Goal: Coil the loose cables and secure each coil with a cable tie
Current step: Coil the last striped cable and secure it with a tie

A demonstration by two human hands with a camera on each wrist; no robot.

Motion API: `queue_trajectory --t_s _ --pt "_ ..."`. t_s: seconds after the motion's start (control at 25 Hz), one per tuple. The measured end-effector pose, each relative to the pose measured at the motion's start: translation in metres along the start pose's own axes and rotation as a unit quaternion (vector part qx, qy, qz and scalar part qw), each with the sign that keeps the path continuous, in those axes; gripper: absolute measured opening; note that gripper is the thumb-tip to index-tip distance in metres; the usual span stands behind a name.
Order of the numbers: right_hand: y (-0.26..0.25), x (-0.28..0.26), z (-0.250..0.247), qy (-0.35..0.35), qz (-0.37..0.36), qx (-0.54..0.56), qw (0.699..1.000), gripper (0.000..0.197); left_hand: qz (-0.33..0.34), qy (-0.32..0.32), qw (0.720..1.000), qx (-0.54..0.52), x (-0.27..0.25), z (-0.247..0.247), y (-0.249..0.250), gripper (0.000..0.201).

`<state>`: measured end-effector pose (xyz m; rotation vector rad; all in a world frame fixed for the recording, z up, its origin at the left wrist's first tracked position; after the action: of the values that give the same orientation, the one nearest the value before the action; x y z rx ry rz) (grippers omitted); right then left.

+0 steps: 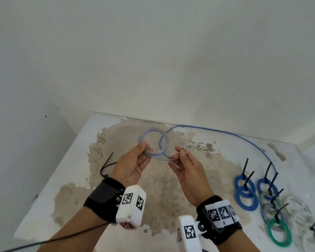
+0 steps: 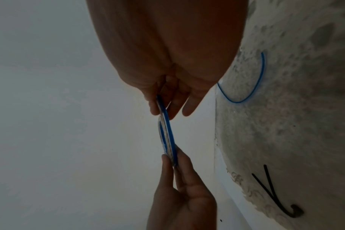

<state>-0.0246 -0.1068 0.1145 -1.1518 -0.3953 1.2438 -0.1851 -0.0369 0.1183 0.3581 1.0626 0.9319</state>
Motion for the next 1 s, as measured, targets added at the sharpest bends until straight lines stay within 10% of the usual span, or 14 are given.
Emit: queue_trajectory --t_s 0.28,1.0 --pt "0.016 -0.013 0.030 0.009 -0.046 0.081 0.996 0.044 -0.010 -0.012 1.000 0.006 0.026 -0.003 0.041 0.013" --pt "0.021 -0.035 0.041 0.063 -0.113 0.142 0.981 0.025 -0.006 -0.005 1.000 -0.006 0.042 -0.014 0.075 0.014"
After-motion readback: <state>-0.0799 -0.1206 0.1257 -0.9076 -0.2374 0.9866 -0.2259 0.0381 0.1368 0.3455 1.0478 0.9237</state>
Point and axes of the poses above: each hand's wrist, its own x-axis towards the middle knuckle, its own z-axis out of the palm, y = z × x, the point moved 4 cm from there along x, towards the middle knuckle, and after that the axes turned 4 degrees about y, right-handed, at the moved point
